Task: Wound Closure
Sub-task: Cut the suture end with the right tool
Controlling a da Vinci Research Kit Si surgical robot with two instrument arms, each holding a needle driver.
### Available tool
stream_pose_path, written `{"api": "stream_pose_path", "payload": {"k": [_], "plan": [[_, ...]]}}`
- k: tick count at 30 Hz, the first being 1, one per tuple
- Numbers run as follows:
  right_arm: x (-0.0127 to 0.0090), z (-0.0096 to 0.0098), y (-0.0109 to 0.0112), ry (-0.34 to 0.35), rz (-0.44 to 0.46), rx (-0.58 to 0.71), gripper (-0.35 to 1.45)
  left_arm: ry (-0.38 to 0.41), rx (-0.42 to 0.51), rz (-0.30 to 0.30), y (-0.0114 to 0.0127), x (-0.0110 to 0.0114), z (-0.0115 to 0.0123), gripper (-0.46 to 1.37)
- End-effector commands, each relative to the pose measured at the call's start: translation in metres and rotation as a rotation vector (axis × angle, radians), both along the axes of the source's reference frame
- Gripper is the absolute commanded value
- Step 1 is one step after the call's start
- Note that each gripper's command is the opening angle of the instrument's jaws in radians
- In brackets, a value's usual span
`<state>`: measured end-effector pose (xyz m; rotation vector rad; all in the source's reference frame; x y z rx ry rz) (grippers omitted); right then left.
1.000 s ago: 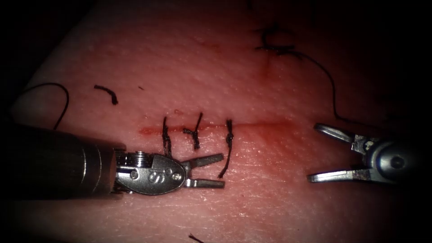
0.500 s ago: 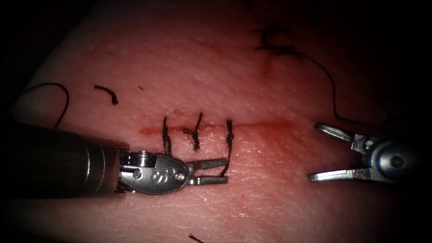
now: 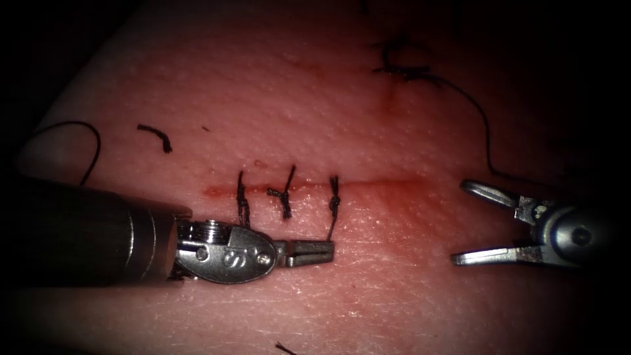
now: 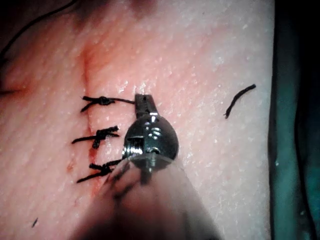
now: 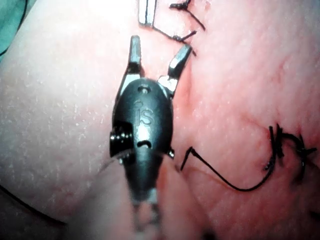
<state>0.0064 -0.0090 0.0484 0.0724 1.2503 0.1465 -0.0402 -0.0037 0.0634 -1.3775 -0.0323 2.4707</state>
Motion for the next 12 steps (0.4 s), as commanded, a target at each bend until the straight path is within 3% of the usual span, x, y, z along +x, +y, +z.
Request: {"api": "stream_pose_path", "payload": {"k": [1,12], "plan": [[0.0,0.0,0.0,0.001,-0.004,0.001,1.25,-0.004,0.011,0.005,0.0,0.0,0.0,-0.35],[0.0001,-0.0001,-0.0002,0.002,-0.005,0.0,1.24,-0.005,0.012,0.006,0.0001,0.0,-0.0001,-0.35]]}}
